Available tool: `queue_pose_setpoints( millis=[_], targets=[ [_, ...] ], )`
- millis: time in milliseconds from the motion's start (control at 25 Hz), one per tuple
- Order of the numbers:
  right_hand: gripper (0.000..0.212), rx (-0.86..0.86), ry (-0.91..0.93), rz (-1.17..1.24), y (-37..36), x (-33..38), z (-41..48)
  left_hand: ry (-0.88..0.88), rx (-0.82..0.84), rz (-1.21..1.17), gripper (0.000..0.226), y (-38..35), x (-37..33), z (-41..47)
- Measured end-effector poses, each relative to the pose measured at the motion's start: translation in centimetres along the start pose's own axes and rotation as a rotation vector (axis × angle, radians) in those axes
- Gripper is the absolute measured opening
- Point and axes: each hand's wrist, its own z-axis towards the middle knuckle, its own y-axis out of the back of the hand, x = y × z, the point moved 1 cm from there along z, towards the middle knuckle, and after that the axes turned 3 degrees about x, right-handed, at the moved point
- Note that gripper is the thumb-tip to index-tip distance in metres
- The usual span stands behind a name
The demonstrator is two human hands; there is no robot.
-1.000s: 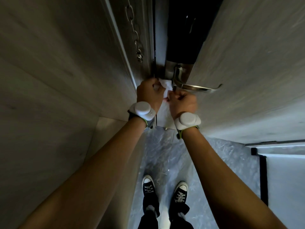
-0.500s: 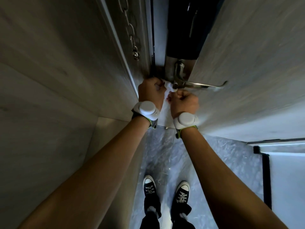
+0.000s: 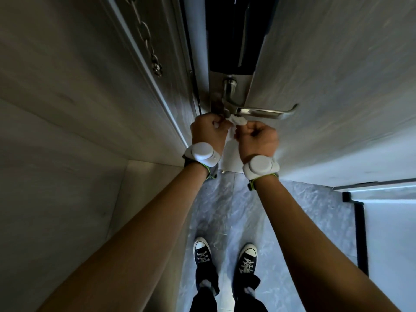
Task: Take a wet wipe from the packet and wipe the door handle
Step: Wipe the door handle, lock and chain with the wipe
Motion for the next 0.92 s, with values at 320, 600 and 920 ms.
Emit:
queue_pose_setpoints(
  millis=[320,600,920],
  targets=[
    [0.028,-0.058,0.09,-0.093,2.1,1.7,0.5,-0.031,-0.045,-0.042,0.034,-0.2,-1.5,-0.9],
    [0.028,-0.031,0.099,-0.133,2.2,2.0,0.8,0.011,-0.006,-0.173,0.035,-0.8,-0.6,-0.9],
    [0.018,0.05,0.088,-0.122,2.6,2.8,-2.7,0.044,0.023,-0.132,0.016,0.9,-0.8,-2.6]
  ],
)
